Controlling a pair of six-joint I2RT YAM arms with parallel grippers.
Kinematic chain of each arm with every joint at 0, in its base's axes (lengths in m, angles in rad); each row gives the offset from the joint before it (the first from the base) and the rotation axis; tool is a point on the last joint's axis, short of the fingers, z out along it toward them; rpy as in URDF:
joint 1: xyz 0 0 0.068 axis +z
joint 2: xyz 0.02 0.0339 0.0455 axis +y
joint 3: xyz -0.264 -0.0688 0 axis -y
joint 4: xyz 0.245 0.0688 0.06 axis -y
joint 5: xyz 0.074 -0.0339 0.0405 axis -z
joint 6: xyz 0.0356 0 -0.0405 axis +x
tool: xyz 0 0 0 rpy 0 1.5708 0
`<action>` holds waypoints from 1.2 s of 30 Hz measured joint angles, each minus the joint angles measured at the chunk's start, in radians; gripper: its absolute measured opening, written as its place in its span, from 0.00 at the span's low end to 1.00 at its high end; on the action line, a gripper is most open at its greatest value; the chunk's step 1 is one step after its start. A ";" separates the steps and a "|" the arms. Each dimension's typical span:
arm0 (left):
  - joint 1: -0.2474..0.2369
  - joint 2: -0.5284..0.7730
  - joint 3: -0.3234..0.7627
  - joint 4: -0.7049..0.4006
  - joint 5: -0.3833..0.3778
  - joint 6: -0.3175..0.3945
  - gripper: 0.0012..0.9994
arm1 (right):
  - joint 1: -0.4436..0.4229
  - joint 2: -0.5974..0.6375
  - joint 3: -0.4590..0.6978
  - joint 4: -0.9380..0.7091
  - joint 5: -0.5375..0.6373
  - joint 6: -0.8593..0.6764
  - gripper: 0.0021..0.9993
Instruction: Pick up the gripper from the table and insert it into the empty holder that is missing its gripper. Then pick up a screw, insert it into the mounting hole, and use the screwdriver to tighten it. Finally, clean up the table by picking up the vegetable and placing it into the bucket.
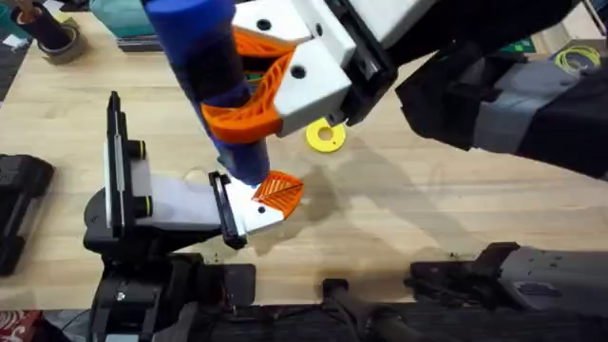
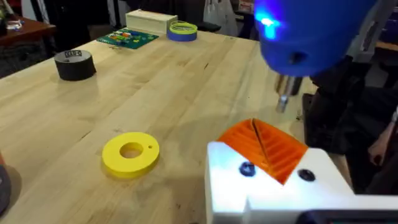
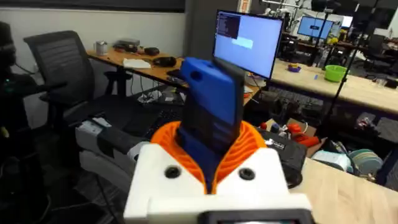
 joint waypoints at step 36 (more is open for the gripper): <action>0.000 0.000 0.000 0.000 0.000 0.000 0.01 | 0.009 0.069 0.000 -0.001 0.001 -0.039 0.02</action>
